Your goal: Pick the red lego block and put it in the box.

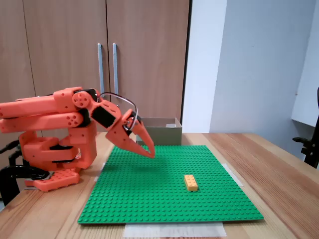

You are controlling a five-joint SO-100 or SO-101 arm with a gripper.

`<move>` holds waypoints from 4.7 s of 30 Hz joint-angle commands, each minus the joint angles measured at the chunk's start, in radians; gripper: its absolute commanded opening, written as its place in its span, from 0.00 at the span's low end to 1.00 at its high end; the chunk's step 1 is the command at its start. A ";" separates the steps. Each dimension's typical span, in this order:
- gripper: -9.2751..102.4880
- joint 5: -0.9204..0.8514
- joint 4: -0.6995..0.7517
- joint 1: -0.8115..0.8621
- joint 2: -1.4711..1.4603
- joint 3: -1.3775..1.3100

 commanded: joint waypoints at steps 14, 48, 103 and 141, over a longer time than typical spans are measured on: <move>0.07 0.003 -0.012 0.003 0.005 0.006; 0.07 -0.006 -0.012 0.000 0.005 0.006; 0.07 -0.006 -0.012 0.000 0.005 0.006; 0.07 -0.006 -0.012 0.000 0.005 0.006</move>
